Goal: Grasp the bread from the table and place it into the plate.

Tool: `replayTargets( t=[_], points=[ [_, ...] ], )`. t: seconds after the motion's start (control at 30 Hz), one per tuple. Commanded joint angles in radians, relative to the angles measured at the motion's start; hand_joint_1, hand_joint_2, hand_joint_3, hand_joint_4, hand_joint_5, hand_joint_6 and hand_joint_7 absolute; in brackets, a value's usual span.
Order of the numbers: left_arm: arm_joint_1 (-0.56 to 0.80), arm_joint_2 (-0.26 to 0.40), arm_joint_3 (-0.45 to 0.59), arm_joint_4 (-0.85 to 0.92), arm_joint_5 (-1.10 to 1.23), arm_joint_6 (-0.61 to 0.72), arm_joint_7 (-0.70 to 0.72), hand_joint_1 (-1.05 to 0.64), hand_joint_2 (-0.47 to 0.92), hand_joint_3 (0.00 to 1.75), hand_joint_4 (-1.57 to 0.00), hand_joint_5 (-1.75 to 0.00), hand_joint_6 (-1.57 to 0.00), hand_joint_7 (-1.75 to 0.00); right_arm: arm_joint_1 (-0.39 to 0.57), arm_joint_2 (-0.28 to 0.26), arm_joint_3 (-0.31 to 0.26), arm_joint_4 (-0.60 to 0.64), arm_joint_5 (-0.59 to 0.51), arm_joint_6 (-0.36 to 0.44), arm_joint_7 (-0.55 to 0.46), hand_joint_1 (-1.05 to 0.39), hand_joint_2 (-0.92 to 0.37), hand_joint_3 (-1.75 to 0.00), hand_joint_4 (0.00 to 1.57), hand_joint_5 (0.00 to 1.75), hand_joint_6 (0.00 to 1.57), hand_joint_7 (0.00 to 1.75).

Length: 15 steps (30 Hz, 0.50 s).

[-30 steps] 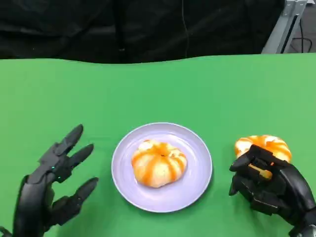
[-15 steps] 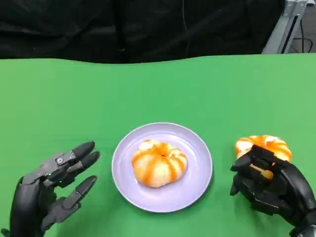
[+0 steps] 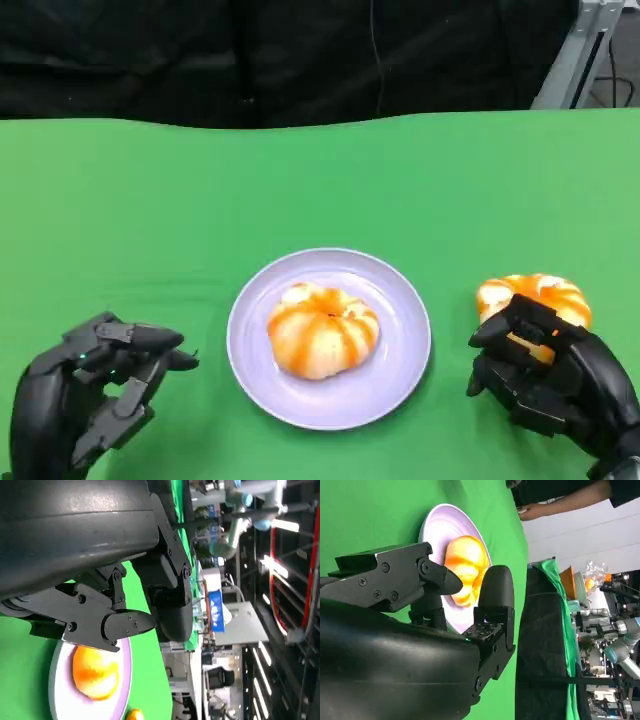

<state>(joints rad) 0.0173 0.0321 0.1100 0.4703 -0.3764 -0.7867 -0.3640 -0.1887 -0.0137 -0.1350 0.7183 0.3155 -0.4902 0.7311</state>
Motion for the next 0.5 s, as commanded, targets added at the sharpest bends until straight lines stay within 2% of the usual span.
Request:
replayTargets(
  t=[0.03,0.07,0.13,0.2,0.5],
  points=[
    [0.009,-0.001,0.023,-0.025,-0.010,0.022,-0.015,-0.06,0.92,0.52,-0.80,-1.28,-0.91,-0.96,-0.012,-0.016,-0.010,0.000,0.006,-0.015,0.003,0.05,-0.86,-0.61,0.48,1.69,0.55,1.24],
    [0.011,-0.001,0.028,-0.030,0.002,0.024,-0.002,-0.06,0.92,0.52,-0.80,-1.29,-0.90,-0.96,-0.011,-0.015,-0.009,-0.003,0.006,-0.011,0.002,0.05,-0.86,-0.61,0.48,1.69,0.55,1.24],
    [0.014,-0.003,0.036,-0.041,0.023,0.029,0.017,-0.06,0.92,0.54,-0.78,-1.41,-0.85,-1.10,-0.009,-0.014,-0.009,-0.006,0.006,-0.008,0.001,0.06,-0.86,-0.61,0.48,1.69,0.55,1.24],
    [0.017,-0.006,0.041,-0.053,0.025,0.040,0.019,-0.06,0.92,0.54,-0.78,-1.45,-0.83,-1.15,-0.009,-0.015,-0.008,-0.006,0.003,-0.010,0.000,0.06,-0.87,-0.61,0.47,1.69,0.55,1.24],
    [0.020,-0.014,0.063,-0.059,0.039,0.048,0.017,-0.05,0.92,0.55,-0.74,-1.56,-0.77,-1.28,-0.007,-0.013,-0.008,-0.009,0.005,-0.007,-0.001,0.06,-0.87,-0.61,0.47,1.70,0.54,1.25]
  ],
)
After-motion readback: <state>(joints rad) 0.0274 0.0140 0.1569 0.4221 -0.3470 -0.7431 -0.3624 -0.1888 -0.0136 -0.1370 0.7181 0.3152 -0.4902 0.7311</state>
